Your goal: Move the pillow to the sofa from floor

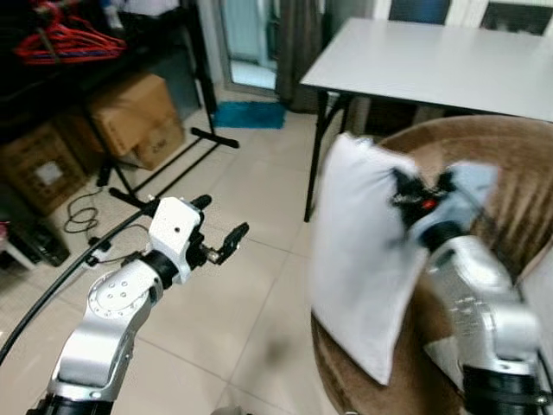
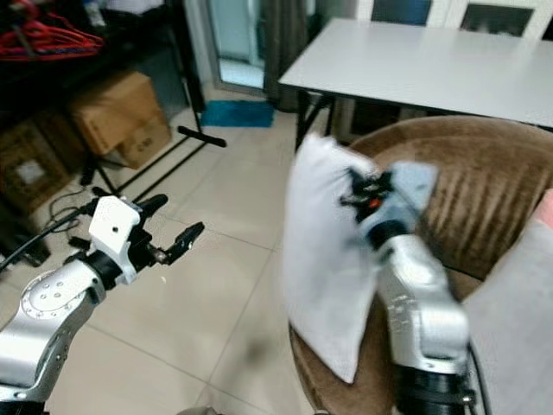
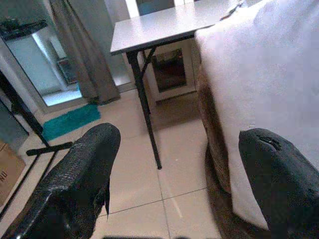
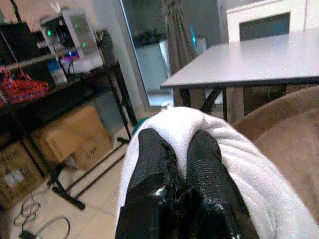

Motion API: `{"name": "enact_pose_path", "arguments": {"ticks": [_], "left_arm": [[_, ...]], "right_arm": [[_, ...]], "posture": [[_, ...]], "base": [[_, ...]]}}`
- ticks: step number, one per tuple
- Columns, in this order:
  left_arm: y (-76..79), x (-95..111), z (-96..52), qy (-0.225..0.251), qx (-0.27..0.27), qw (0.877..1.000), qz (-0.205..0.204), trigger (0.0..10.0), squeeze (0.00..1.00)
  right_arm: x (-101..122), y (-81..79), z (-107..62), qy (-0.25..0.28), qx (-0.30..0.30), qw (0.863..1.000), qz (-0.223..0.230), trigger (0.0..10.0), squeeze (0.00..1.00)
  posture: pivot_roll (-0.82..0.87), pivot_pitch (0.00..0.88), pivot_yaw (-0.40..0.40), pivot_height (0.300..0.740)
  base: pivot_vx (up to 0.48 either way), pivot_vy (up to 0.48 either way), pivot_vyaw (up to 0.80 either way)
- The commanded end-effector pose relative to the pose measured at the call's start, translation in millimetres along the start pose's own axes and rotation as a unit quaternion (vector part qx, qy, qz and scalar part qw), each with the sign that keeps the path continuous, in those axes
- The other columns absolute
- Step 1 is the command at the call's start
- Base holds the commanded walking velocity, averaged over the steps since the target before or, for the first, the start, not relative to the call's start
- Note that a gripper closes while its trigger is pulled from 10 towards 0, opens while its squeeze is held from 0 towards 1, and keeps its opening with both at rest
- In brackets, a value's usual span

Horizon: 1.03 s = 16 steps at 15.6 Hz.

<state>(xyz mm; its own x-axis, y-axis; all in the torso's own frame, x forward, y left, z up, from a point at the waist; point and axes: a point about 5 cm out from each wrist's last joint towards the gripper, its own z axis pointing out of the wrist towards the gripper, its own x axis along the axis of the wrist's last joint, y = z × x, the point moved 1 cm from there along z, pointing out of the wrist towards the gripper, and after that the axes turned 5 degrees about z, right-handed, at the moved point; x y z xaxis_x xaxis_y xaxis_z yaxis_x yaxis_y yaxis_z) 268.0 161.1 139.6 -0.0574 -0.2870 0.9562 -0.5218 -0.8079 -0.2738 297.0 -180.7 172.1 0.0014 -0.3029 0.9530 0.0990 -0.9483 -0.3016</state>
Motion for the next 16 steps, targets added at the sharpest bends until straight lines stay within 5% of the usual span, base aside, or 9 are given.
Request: {"name": "enact_pose_path", "arguments": {"ticks": [1, 6, 12, 16], "left_arm": [[-2.9, 5.1, -0.8, 0.006, -0.006, 1.0, 0.007, 10.0, 0.0], [2.4, 7.7, 4.0, 0.013, -0.047, 0.999, 0.01, 10.0, 0.0], [25.7, 12.2, 16.4, 0.013, -0.197, 0.98, 0.019, 10.0, 0.0], [32.4, 16.6, 24.5, 0.021, -0.24, 0.97, 0.018, 10.0, 0.0]], "right_arm": [[33.3, -1.2, 3.7, 0.061, 0.014, 0.998, 0.017, 10.0, 0.0], [60.2, 21.4, 11.4, 0.11, -0.07, 0.991, 0.025, 10.0, 0.0], [30.4, 56.2, 29.2, 0.073, -0.169, 0.983, -0.001, 10.0, 0.0], [12.6, 105.3, 34.1, 0.07, -0.251, 0.965, -0.031, 10.0, 0.0]], "posture": [[-0.04, 0.0, 0.073, 0.74], [-0.05, 0.0, 0.075, 0.74], [-0.07, 0.0, 0.091, 0.74], [-0.08, 0.0, 0.109, 0.74]], "base": [[0.0, 0.0, 0.0], [0.0, 0.0, 0.0], [0.0, 0.0, 0.0], [0.0, 0.0, 0.0]]}}
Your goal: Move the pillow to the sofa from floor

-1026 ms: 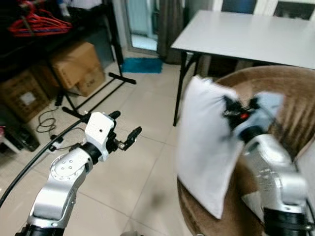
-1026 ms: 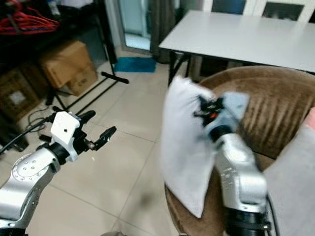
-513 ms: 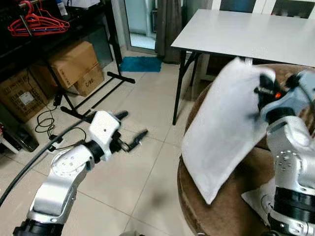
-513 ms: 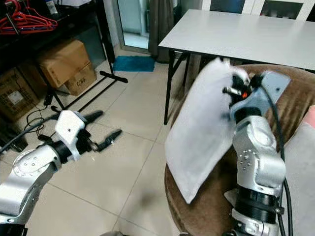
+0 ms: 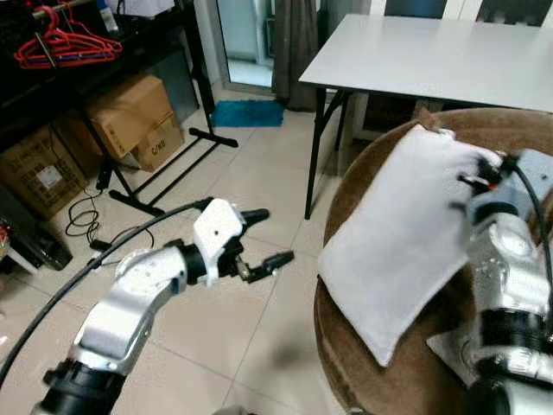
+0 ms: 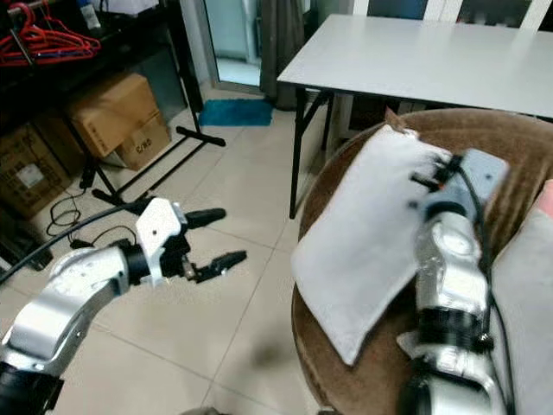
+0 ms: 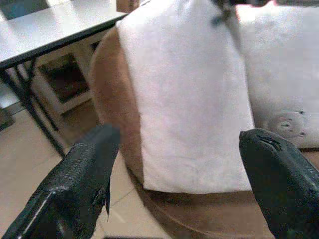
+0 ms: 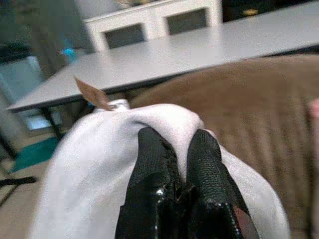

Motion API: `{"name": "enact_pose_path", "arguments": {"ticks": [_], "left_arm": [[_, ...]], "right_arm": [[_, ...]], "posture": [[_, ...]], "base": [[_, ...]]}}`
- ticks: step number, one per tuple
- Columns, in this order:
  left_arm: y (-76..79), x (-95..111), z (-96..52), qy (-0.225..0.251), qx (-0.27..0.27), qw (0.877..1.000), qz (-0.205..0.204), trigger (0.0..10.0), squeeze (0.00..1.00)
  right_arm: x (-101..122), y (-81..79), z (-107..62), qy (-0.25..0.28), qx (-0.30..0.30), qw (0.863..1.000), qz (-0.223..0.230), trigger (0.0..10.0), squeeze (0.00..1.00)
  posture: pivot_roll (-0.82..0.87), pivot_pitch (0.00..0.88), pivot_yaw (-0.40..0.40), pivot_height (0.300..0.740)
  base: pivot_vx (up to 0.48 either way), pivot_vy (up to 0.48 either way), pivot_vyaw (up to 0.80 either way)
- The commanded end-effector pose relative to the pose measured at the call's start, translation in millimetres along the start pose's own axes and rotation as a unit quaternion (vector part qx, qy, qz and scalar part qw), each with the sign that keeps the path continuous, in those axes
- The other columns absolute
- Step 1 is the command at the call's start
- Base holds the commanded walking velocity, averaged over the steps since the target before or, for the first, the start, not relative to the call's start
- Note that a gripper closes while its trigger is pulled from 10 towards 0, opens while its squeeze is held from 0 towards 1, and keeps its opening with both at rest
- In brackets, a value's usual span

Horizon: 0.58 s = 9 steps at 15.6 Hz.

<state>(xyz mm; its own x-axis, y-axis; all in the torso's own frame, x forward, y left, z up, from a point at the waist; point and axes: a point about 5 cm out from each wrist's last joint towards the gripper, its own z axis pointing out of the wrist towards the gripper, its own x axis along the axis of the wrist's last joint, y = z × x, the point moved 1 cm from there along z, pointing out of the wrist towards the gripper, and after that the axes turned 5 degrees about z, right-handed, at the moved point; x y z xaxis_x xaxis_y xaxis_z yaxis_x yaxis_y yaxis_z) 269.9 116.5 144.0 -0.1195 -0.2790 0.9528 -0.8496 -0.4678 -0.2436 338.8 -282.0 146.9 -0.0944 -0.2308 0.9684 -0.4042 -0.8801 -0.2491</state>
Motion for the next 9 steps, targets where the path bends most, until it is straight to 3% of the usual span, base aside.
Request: {"name": "enact_pose_path", "arguments": {"ticks": [1, 5, 7, 9], "left_arm": [[-1.5, -0.8, -0.3, -0.004, -0.007, 1.0, -0.003, 10.0, 0.0], [2.1, -4.2, -4.7, -0.011, -0.02, 1.0, -0.014, 10.0, 0.0], [4.1, -5.1, -5.2, -0.012, -0.026, 0.999, -0.019, 10.0, 0.0], [6.2, -4.2, -3.4, -0.012, -0.044, 0.999, -0.019, 10.0, 0.0]], "right_arm": [[3.2, 4.9, 5.1, 0.018, -0.015, 1.0, -0.011, 10.0, 0.0], [-23.3, 30.0, 12.5, -0.032, -0.037, 0.998, -0.038, 10.0, 0.0], [-35.0, 34.2, 11.1, -0.056, -0.037, 0.997, -0.032, 10.0, 0.0], [-43.4, 50.6, 6.1, -0.062, -0.071, 0.994, -0.049, 10.0, 0.0]], "posture": [[-0.08, 0.0, 0.109, 0.74], [-0.07, 0.0, 0.102, 0.74], [-0.07, 0.0, 0.101, 0.74], [-0.07, 0.0, 0.108, 0.74]], "base": [[0.0, 0.0, 0.0], [0.0, 0.0, 0.0], [0.0, 0.0, 0.0], [0.0, 0.0, 0.0]]}}
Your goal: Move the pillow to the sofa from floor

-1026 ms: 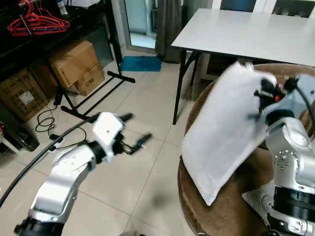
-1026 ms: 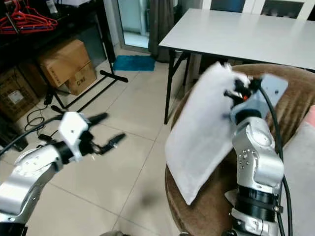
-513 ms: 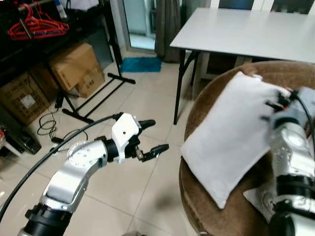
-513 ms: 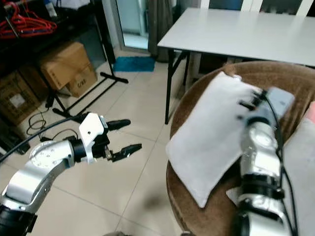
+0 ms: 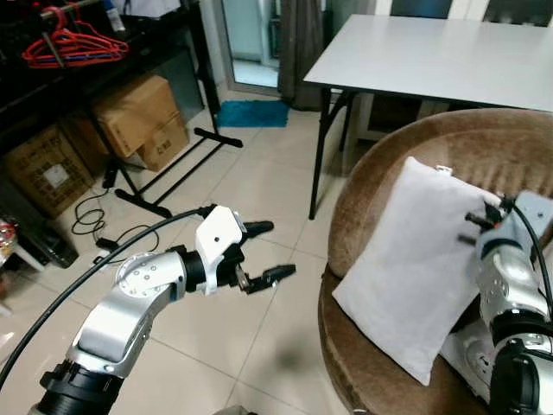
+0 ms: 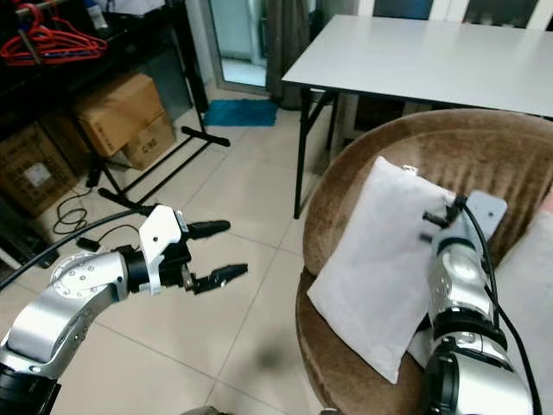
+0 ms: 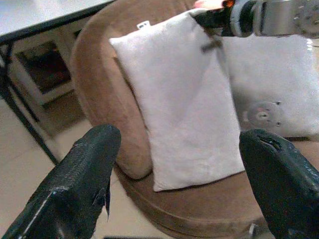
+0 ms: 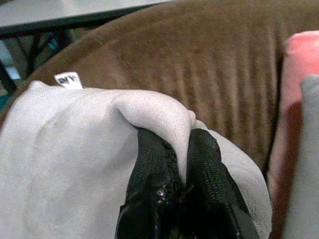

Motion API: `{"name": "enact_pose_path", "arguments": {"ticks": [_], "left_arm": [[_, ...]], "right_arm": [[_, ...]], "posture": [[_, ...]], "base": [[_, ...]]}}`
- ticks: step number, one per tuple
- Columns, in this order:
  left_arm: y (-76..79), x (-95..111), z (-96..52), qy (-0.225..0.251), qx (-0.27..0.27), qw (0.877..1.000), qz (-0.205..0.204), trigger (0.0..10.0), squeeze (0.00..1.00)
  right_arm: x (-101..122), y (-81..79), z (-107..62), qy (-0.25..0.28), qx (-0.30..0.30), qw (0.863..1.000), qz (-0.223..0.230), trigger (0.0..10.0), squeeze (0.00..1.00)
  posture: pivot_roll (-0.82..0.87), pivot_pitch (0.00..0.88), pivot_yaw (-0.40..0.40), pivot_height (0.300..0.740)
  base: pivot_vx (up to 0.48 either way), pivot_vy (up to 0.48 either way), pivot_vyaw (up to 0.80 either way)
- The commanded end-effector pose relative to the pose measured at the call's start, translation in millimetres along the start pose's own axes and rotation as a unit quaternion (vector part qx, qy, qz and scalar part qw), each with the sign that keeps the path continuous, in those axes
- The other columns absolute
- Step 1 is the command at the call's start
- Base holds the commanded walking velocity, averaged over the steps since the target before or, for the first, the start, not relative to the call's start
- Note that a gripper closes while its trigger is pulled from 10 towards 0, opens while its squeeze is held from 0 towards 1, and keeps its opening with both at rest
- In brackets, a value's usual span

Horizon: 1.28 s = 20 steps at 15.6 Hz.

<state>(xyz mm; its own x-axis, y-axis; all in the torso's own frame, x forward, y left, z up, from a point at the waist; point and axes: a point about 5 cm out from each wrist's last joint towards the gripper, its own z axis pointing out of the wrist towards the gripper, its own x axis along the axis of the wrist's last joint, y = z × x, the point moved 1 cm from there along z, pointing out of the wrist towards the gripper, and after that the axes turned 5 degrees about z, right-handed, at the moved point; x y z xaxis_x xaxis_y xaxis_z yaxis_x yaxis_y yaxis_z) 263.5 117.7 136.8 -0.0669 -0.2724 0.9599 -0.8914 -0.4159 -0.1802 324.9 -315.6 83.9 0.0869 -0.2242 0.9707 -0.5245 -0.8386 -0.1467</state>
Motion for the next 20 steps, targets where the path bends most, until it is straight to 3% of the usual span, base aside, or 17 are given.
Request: {"name": "enact_pose_path", "arguments": {"ticks": [1, 6, 9, 10, 11, 13, 15, 16, 17, 18, 19, 20], "left_arm": [[-0.6, 3.1, -0.3, -0.004, -0.009, 1.0, 0.008, 10.0, 0.0], [-3.5, 6.8, -0.1, 0.0, -0.021, 1.0, 0.006, 10.0, 0.0], [-3.3, 7.8, 2.0, 0.003, -0.027, 1.0, 0.004, 10.0, 0.0], [-2.7, 7.6, 1.8, 0.003, -0.028, 1.0, 0.003, 10.0, 0.0], [-2.5, 7.6, 1.6, 0.003, -0.028, 1.0, 0.003, 10.0, 0.0], [-2.8, 8.4, -0.5, 0.006, -0.028, 1.0, -0.002, 10.0, 0.0], [1.0, 17.1, 0.3, 0.038, -0.055, 0.997, -0.021, 10.0, 0.0], [2.5, 19.1, 1.7, 0.045, -0.068, 0.996, -0.023, 10.0, 0.0], [0.7, 19.3, 3.9, 0.053, -0.065, 0.996, -0.028, 10.0, 0.0], [-4.3, 19.4, 4.6, 0.061, -0.038, 0.997, -0.032, 10.0, 0.0], [-18.3, 11.4, 4.4, 0.047, 0.061, 0.997, -0.016, 10.0, 0.0], [-26.2, 2.8, 1.0, 0.031, 0.126, 0.991, -0.015, 10.0, 0.0]], "right_arm": [[11.1, 6.5, 3.3, 0.023, -0.019, 1.0, 0.005, 10.0, 0.0], [46.0, 29.7, 9.4, 0.096, -0.058, 0.992, 0.049, 10.0, 0.0], [18.3, 15.9, 6.1, 0.042, -0.027, 0.997, 0.051, 10.0, 0.0], [9.6, 13.7, 4.1, 0.028, -0.019, 0.998, 0.05, 10.0, 0.92], [10.6, 15.5, 3.5, 0.036, -0.017, 0.998, 0.051, 10.0, 1.0], [31.5, 30.9, 3.4, 0.095, -0.051, 0.994, -0.01, 10.0, 1.0], [51.0, 37.0, -2.3, 0.158, -0.057, 0.986, 0.007, 10.0, 1.0], [60.1, 37.3, -11.5, 0.198, -0.057, 0.978, -0.018, 10.0, 1.0], [69.2, 35.1, -26.8, 0.228, -0.055, 0.972, -0.014, 10.0, 1.0], [69.8, 22.2, -41.5, 0.224, -0.022, 0.974, -0.008, 10.0, 1.0], [55.4, -15.0, -72.3, 0.185, 0.081, 0.979, 0.004, 10.0, 1.0], [42.6, -38.5, -93.1, 0.162, 0.142, 0.977, -0.002, 10.0, 1.0]], "posture": [[-0.07, 0.0, 0.108, 0.74], [-0.08, 0.0, 0.117, 0.74], [-0.08, 0.0, 0.117, 0.74], [-0.07, 0.0, 0.113, 0.74], [-0.07, 0.0, 0.109, 0.74], [-0.07, 0.0, 0.104, 0.74], [-0.09, 0.0, 0.101, 0.74], [-0.1, 0.0, 0.107, 0.74], [-0.13, 0.0, 0.118, 0.74], [-0.14, 0.0, 0.125, 0.74], [-0.17, 0.0, 0.135, 0.74], [-0.17, 0.0, 0.138, 0.74]], "base": [[0.0, 0.0, 0.0], [0.0, 0.0, 0.0], [0.0, 0.0, 0.0], [0.0, 0.0, 0.0], [0.0, 0.0, 0.0], [0.0, 0.0, 0.0], [0.0, 0.0, 0.0], [0.0, 0.0, 0.0], [0.0, 0.0, 0.0], [0.0, 0.0, 0.0], [0.0, 0.0, 0.0], [0.0, 0.0, 0.0]]}}
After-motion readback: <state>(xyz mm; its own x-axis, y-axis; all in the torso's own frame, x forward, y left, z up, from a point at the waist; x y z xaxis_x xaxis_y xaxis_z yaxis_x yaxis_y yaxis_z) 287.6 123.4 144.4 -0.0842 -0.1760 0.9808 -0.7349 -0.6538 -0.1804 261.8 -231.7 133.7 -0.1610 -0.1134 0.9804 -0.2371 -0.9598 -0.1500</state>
